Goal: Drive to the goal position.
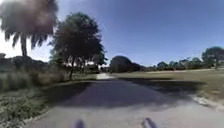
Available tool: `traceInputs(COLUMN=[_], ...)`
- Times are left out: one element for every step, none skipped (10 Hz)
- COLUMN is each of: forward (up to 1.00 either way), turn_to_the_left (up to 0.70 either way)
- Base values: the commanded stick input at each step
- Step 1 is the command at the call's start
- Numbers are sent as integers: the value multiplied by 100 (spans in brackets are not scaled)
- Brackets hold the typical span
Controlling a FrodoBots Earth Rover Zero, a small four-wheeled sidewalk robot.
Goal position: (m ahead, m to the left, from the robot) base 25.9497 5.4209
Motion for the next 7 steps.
traceInputs(forward=[70, 70, 70, 70, 70, 70, 70], turn_to_the_left=[20, 35, 18, 1, 0, 0, 0])
